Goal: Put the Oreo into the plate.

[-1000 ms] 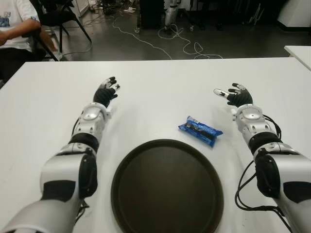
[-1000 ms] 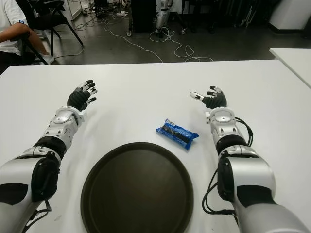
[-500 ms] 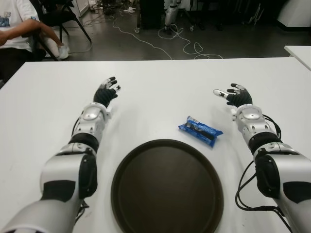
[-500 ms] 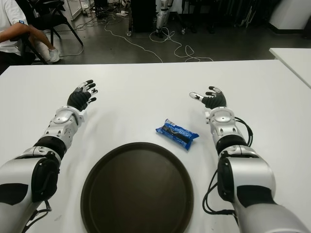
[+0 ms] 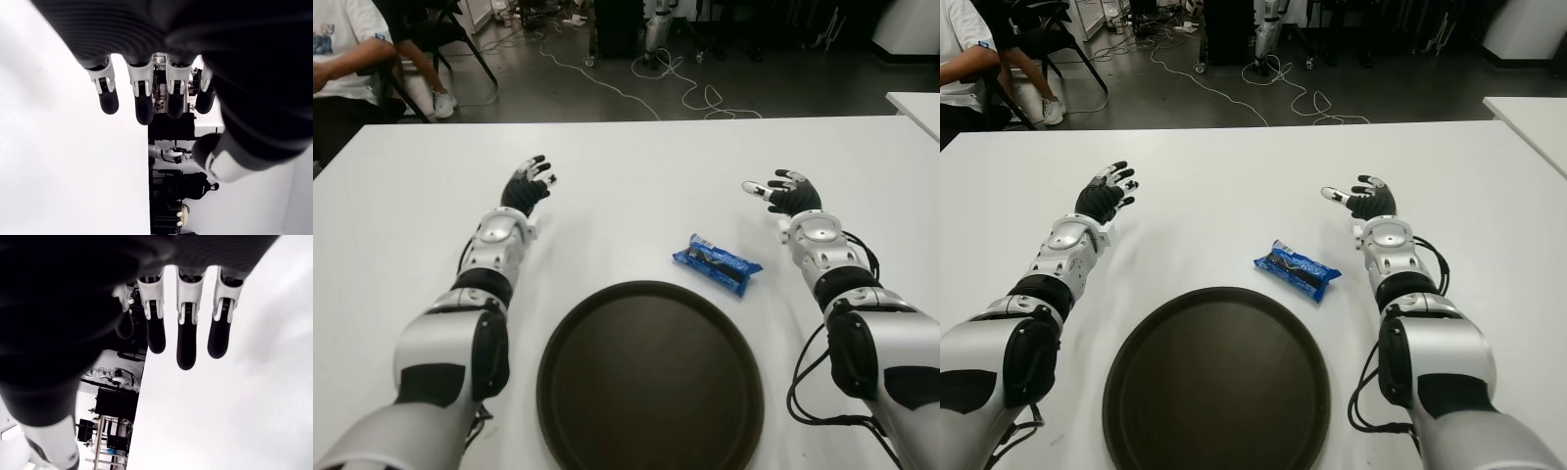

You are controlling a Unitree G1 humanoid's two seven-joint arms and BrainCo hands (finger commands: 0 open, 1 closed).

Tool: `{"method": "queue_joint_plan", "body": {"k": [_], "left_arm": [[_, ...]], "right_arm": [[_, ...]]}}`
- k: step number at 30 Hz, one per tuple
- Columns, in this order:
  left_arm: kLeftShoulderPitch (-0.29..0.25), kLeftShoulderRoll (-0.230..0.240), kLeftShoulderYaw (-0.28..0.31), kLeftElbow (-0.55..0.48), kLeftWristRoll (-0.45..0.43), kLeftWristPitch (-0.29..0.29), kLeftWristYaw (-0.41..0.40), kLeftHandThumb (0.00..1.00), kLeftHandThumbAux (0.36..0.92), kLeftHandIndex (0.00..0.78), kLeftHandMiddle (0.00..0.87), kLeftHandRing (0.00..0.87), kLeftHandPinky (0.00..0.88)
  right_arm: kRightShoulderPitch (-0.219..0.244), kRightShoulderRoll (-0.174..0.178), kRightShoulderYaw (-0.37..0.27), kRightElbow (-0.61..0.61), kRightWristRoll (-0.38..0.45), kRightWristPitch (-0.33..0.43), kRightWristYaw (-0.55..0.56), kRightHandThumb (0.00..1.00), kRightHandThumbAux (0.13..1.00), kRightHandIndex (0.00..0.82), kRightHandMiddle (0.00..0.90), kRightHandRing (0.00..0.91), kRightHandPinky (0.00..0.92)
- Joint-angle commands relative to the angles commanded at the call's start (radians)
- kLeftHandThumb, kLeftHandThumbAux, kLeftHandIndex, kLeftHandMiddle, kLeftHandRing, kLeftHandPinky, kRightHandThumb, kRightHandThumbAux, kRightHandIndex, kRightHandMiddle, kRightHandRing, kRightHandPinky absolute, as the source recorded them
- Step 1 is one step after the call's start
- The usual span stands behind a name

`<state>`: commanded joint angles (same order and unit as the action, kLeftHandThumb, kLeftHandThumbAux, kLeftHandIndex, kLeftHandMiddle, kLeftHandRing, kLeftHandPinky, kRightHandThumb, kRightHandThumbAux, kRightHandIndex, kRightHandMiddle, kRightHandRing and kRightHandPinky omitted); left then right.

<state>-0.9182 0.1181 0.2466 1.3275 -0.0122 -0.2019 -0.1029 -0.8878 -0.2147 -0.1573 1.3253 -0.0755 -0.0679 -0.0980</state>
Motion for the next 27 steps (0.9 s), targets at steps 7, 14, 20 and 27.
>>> {"method": "queue_joint_plan", "body": {"k": [7,14,20,27], "left_arm": [[0.000,0.000,-0.002,0.000,0.002,0.004,-0.004,0.000,0.730,0.076,0.146,0.134,0.119],[0.002,-0.001,-0.007,-0.002,0.005,0.001,-0.008,0.000,0.755,0.071,0.148,0.130,0.110],[0.002,0.000,-0.009,-0.003,0.005,0.000,-0.009,0.000,0.776,0.075,0.156,0.144,0.139],[0.003,0.001,-0.010,-0.002,0.005,0.002,-0.012,0.000,0.799,0.073,0.158,0.146,0.134]], "right_arm": [[0.004,-0.004,0.004,0.000,-0.003,-0.009,0.026,0.000,0.749,0.183,0.260,0.303,0.360],[0.007,-0.020,0.062,0.003,-0.054,-0.016,0.101,0.000,0.754,0.203,0.268,0.305,0.349],[0.005,-0.038,0.140,0.005,-0.130,-0.023,0.140,0.000,0.759,0.198,0.252,0.277,0.300],[-0.028,-0.065,0.318,-0.030,-0.298,-0.053,0.149,0.000,0.779,0.181,0.215,0.227,0.234]]}}
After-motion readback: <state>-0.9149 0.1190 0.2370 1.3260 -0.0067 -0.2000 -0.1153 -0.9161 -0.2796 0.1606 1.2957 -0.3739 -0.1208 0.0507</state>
